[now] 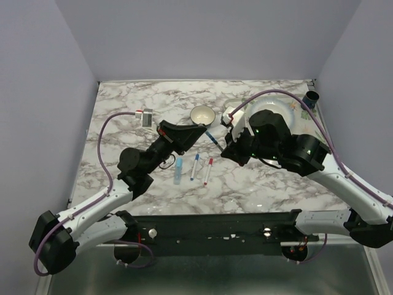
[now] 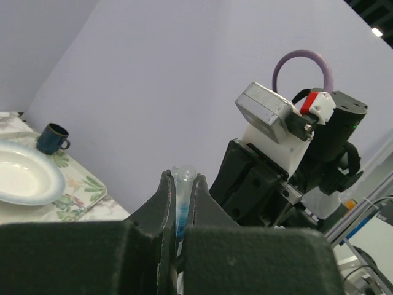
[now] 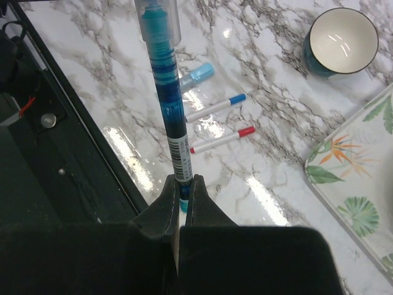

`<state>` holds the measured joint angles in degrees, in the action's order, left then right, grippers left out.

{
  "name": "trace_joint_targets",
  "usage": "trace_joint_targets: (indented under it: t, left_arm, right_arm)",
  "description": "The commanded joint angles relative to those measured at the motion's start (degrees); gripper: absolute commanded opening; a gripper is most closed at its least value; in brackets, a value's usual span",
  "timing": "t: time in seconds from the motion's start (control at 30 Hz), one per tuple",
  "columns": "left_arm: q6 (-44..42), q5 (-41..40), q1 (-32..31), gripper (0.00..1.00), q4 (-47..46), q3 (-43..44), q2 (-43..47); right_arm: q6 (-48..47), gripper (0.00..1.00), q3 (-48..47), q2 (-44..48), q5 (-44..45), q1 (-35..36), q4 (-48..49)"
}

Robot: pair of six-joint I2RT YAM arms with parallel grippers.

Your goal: Insert the pens into the pen caps

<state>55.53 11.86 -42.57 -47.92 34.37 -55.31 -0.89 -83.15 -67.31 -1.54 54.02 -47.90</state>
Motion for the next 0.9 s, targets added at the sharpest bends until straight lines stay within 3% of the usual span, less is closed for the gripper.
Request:
trace_joint_targets:
  t: [0.0,0.13,0.3,0.37,0.43,0.53,0.87]
  left_arm:
    - [6.3,24.3,-5.8,0.0,3.5,-5.9,-4.0]
    - [2.4,23.7,-7.3,0.0,9.9,-4.6,-4.5]
    - [4.0,25.1,-8.0,0.0,7.5,-4.3,-7.0]
    - [4.9,25.8,-7.9,0.0,6.7,-3.6,-7.4]
    - [5.2,27.0,-7.9,0.0,6.3,-2.7,-7.6]
    - [5.1,28.7,-7.8,0.0,6.9,-0.2,-7.6]
    - [4.0,27.5,-7.0,0.0,20.7,10.5,-7.7]
  right_arm:
    - [7.5,0.01,0.1,2.8,3.7,-2.9,58.3]
    - [9.3,0.01,0.0,2.7,3.5,-4.4,59.1]
    - [7.0,0.01,-3.7,1.9,4.0,-5.2,58.2]
    - [5.8,0.01,-2.5,2.3,-1.7,-5.2,59.5]
    - [3.3,0.01,0.5,3.0,-13.1,-5.2,59.1]
    - [3.4,0.01,5.6,4.2,-17.9,-5.2,58.1]
    - [4.5,0.01,16.9,8.8,-10.8,-5.2,58.1]
